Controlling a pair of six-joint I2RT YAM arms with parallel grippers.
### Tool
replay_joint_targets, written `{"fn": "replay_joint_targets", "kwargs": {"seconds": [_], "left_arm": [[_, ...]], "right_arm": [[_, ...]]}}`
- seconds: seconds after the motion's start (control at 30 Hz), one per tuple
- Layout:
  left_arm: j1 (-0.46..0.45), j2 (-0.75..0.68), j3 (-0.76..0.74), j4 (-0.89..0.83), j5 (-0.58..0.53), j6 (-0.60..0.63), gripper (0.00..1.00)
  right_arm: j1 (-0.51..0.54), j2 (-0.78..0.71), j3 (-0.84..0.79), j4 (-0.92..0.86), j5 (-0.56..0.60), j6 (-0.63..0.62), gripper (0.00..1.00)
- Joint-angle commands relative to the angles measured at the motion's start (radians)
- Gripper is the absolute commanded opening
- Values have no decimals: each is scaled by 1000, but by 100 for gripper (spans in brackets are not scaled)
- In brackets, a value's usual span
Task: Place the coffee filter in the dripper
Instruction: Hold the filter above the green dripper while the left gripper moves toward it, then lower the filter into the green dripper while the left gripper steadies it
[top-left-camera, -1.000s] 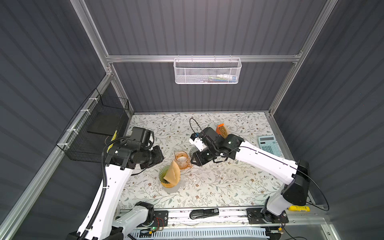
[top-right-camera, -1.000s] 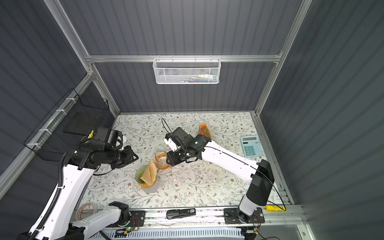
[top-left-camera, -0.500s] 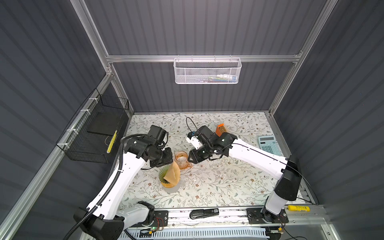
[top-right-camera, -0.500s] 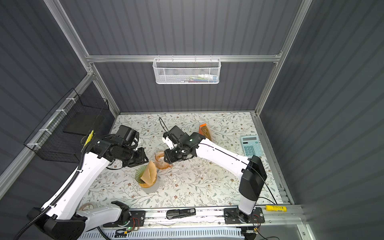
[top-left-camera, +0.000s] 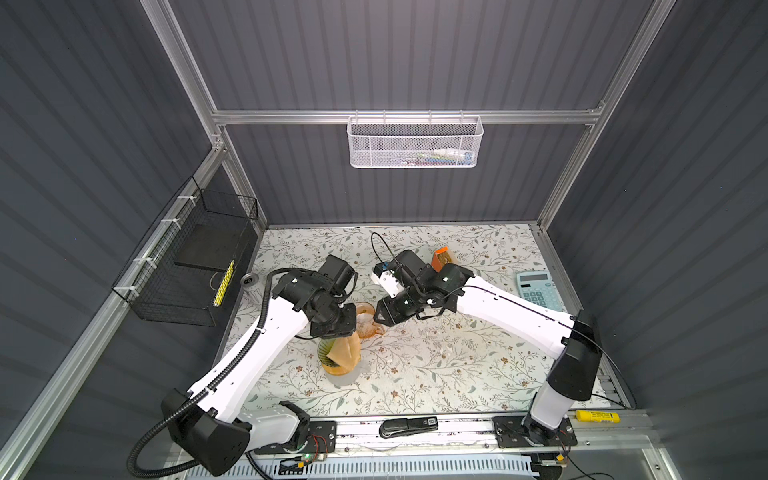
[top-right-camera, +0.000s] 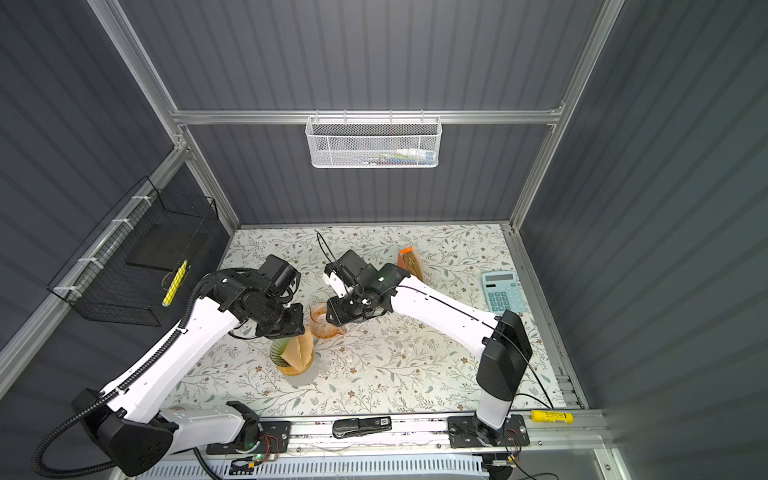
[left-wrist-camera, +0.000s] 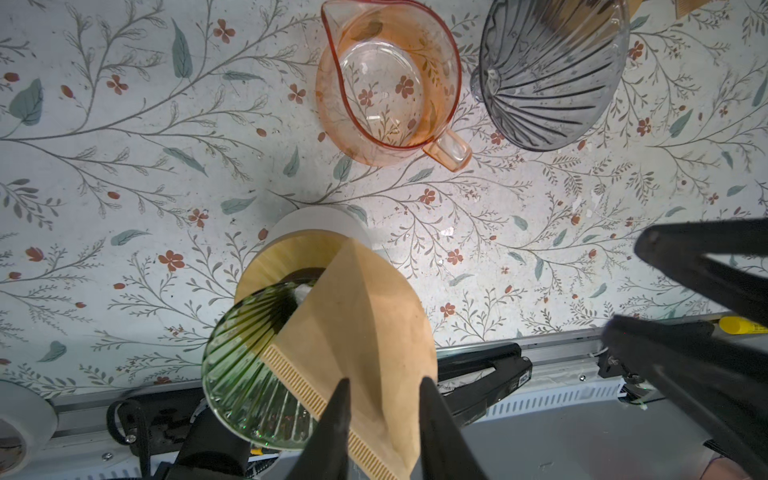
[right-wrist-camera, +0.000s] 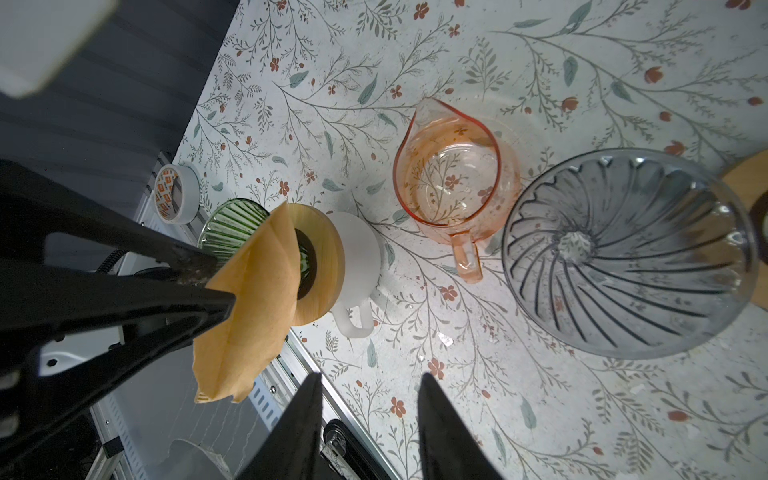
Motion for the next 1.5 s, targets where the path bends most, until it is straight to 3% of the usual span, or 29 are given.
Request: {"fn": "replay_joint_targets", "kwargs": {"seconds": [0.0, 0.8, 1.47], "left_arm": [[-7, -23, -3, -66, -38, 12, 29], [-7, -135, -89, -113, -85, -22, 25], [-7, -232, -192, -97, -105, -62, 26]], "right_arm": [[-2, 22, 30, -7, -12, -1, 40], [122, 136, 145, -28, -47, 18, 41], [140, 205, 196, -51, -42, 23, 36]]}}
